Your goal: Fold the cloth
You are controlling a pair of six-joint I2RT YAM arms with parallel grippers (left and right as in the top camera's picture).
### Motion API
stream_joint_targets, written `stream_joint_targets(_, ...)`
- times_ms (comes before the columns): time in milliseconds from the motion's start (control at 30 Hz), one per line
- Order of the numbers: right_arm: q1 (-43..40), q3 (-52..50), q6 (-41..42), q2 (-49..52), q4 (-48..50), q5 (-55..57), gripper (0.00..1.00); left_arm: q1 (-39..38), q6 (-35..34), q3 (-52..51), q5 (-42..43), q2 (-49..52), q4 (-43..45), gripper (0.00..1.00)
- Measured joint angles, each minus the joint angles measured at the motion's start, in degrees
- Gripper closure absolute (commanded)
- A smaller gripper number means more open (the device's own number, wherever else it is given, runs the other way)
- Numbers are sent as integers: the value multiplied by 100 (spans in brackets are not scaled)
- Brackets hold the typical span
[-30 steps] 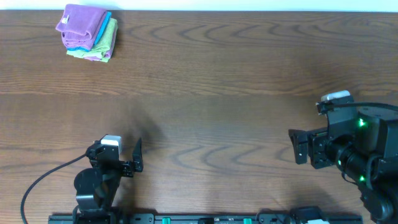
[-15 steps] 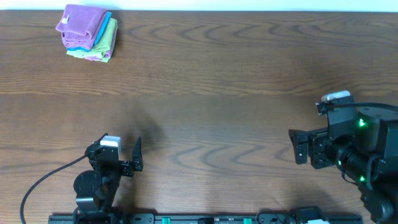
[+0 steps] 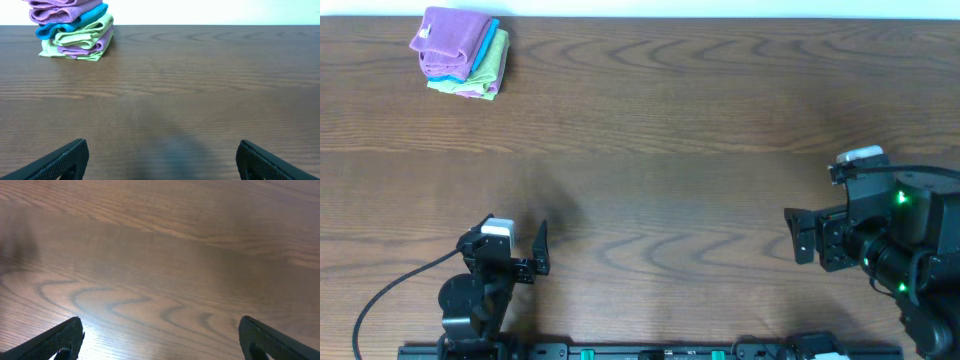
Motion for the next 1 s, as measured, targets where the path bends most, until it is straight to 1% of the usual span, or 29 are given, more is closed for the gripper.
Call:
stream_joint_targets(367, -15, 0, 0, -79, 2, 2, 1, 0, 0, 0, 0, 0, 0, 5)
stream_joint_targets(500, -162, -4, 0, -481, 168, 15, 1, 0, 0, 0, -2, 0, 2, 5)
stream_joint_targets(633, -201, -125, -22, -1233, 492, 120, 1, 0, 0, -2, -2, 0, 7, 5)
stream_joint_targets(800, -203, -935, -44, -2186, 1209, 321, 1, 0, 0, -2, 0, 0, 9, 5)
stream_joint_targets(1000, -205, -2636, -44, -3115, 2092, 424, 1, 0, 0, -7, 0, -4, 13, 5)
